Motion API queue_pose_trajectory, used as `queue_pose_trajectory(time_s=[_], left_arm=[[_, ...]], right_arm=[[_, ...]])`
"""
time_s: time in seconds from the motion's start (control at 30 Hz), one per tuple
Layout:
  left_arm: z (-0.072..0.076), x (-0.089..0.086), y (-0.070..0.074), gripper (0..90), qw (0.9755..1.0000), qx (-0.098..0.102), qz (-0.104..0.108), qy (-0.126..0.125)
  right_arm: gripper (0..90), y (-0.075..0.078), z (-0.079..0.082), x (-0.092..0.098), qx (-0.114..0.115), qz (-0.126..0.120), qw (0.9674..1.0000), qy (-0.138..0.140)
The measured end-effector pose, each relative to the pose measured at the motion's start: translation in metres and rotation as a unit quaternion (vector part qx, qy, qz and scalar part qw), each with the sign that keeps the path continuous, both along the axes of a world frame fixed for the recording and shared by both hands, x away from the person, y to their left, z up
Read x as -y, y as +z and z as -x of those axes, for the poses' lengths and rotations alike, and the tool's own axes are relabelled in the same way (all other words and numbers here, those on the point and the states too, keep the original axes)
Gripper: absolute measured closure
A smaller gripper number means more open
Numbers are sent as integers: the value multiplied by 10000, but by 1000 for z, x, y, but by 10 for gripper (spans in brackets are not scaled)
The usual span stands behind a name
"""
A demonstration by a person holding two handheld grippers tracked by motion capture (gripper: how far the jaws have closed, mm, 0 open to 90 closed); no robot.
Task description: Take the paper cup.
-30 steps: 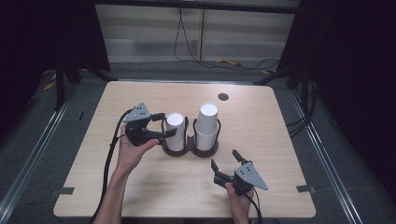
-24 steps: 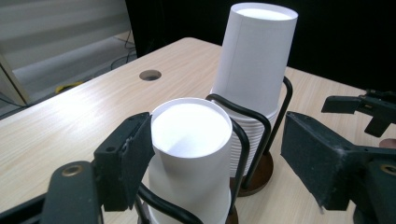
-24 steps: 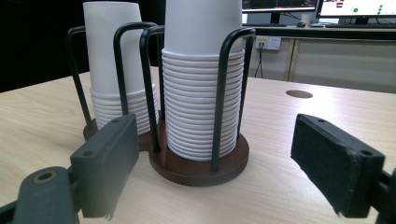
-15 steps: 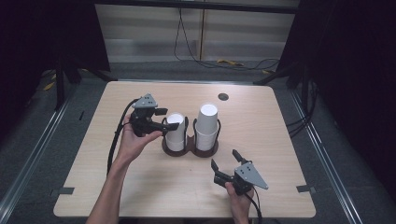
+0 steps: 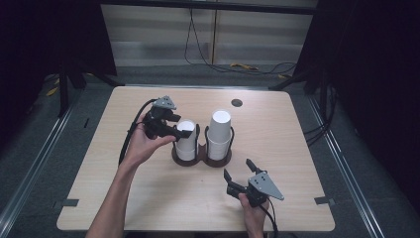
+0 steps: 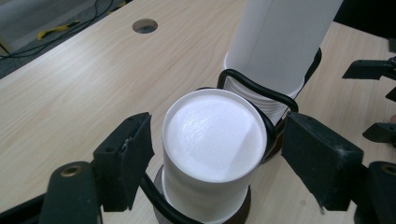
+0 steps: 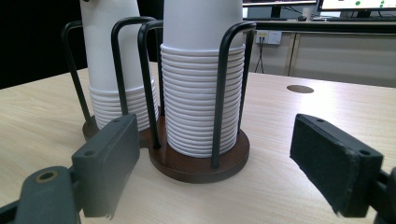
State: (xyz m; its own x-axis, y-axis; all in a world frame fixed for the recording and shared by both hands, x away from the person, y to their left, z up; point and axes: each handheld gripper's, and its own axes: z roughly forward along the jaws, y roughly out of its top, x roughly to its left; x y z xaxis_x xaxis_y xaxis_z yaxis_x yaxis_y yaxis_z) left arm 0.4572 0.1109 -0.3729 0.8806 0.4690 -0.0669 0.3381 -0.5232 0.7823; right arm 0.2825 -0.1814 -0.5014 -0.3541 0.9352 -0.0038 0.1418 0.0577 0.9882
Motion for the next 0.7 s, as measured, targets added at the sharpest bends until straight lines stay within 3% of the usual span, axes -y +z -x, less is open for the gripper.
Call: queue_pose_trajectory(time_s=[0.33,0.47,0.7], left_arm=[[-4,12,4,296,9992,-61,-377,-73],[-9,15,3,299,9975,-147,-686,-95],[-14,19,0,293,9962,-310,-812,-97]], right_arm=[[154,0,0,0,-22,19,10000,-10],[154,0,0,0,-25,19,10000,-1],[154,0,0,0,-15,32,10000,-22]])
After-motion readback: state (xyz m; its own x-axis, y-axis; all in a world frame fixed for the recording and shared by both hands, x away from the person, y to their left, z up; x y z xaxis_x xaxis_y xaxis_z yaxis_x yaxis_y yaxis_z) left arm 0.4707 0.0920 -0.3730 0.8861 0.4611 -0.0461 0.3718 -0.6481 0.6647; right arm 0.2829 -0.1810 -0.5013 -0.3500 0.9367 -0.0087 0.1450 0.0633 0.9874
